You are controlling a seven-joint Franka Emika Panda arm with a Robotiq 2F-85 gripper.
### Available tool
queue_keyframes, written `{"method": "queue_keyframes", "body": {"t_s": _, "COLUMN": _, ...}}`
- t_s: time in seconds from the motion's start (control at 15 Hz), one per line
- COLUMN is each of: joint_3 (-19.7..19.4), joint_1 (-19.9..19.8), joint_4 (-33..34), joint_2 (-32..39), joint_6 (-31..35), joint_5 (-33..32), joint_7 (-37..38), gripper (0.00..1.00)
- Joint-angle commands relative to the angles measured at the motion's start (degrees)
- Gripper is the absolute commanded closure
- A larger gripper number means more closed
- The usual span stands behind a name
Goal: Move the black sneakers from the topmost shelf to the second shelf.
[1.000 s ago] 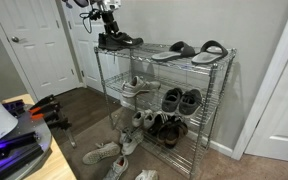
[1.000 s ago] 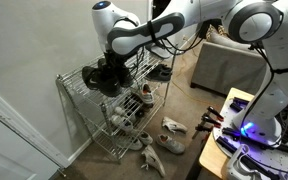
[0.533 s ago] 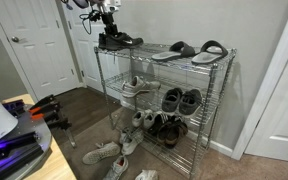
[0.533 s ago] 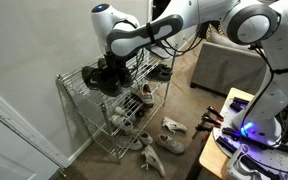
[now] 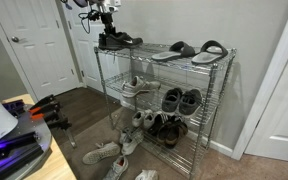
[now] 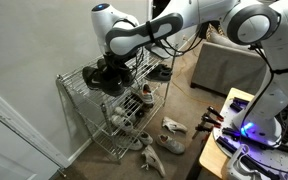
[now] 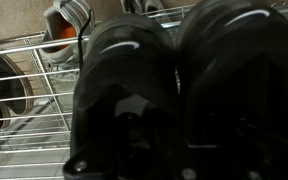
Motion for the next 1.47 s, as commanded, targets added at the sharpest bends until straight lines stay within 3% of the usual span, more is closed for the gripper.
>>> {"method": "queue_keyframes", "body": {"t_s": 0.0, "joint_3": 0.9, "joint_1": -0.8, "joint_4": -1.9, "joint_2": -4.2, "joint_6": -4.0, "joint_5": 2.1, "joint_7": -0.7, "gripper": 0.94}}
{"method": "queue_keyframes", "body": {"t_s": 0.73, "joint_3": 0.6, "joint_1": -1.0, "joint_4": -10.1, "joint_2": -18.3, "joint_6": -9.7, "joint_5": 4.1, "joint_7": -1.7, "gripper": 0.94}}
{"method": "queue_keyframes", "body": {"t_s": 1.13, "joint_3": 0.3, "joint_1": -0.6, "joint_4": -20.9, "joint_2": -30.7, "joint_6": -16.2, "joint_5": 2.6, "joint_7": -2.9, "gripper": 0.94}}
{"method": "queue_keyframes", "body": {"t_s": 1.2, "joint_3": 2.8, "joint_1": -2.6, "joint_4": -22.9, "joint_2": -32.9, "joint_6": -17.5, "joint_5": 2.1, "joint_7": -3.6, "gripper": 0.94}}
{"method": "queue_keyframes", "body": {"t_s": 1.4, "joint_3": 5.0, "joint_1": -4.5, "joint_4": -29.4, "joint_2": -38.2, "joint_6": -21.6, "joint_5": 4.1, "joint_7": -8.0, "gripper": 0.94}}
